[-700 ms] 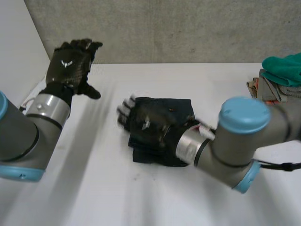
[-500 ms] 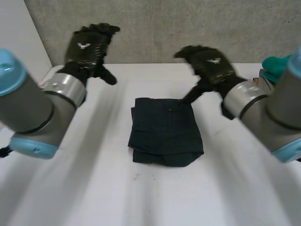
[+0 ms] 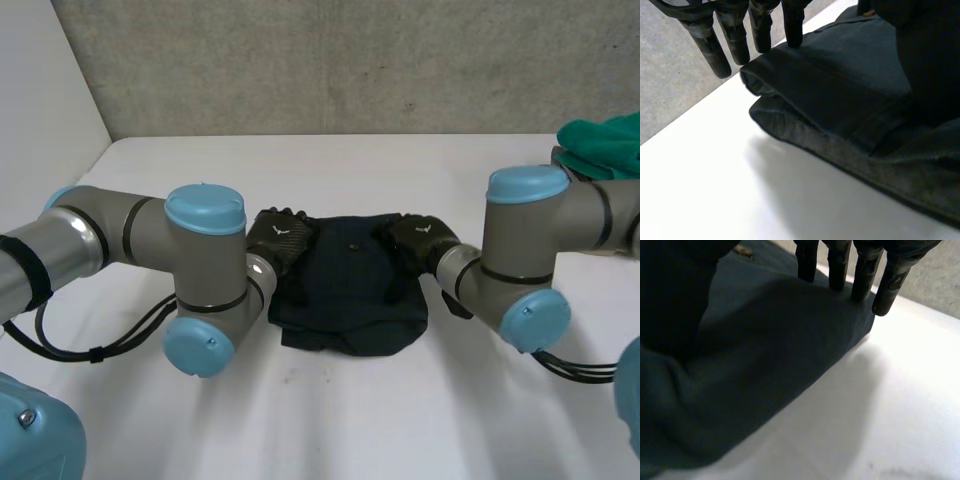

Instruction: Fold the laundry.

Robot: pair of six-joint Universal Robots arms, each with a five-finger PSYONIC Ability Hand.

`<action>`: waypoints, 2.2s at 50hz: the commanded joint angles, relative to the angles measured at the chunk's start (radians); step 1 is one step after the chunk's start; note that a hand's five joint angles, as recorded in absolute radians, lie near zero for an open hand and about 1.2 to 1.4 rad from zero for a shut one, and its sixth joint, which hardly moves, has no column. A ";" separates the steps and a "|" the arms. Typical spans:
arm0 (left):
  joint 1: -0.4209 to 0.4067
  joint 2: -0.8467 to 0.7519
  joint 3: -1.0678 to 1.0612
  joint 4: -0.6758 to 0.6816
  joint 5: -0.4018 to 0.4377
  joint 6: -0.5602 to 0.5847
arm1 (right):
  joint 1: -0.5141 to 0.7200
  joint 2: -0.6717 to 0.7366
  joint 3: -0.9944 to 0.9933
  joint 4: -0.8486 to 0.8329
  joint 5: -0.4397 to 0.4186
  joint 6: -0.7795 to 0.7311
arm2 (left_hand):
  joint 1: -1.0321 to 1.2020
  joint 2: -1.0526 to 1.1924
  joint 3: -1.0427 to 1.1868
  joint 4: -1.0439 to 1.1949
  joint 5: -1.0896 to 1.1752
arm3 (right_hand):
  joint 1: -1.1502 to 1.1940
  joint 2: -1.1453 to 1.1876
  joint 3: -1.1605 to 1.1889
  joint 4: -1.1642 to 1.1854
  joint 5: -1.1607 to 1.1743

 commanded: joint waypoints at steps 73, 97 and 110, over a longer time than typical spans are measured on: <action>0.179 0.491 -0.225 -0.059 0.675 -0.180 | 0.149 -0.065 0.236 -0.667 0.171 -0.361 | 0.042 0.028 0.020 0.029 0.014 | 1.208 1.162 1.196 1.149 1.151; 0.191 0.522 -0.223 -0.059 0.655 -0.177 | -0.342 -0.225 -0.127 -0.767 -0.144 -0.046 | 0.047 0.034 0.025 0.035 0.020 | 1.208 1.162 1.196 1.149 1.151; 0.182 0.523 -0.220 -0.060 0.608 -0.176 | -0.514 -0.099 -0.213 -0.754 -0.252 0.033 | 0.050 0.037 0.028 0.038 0.023 | 1.026 0.980 1.014 0.967 0.969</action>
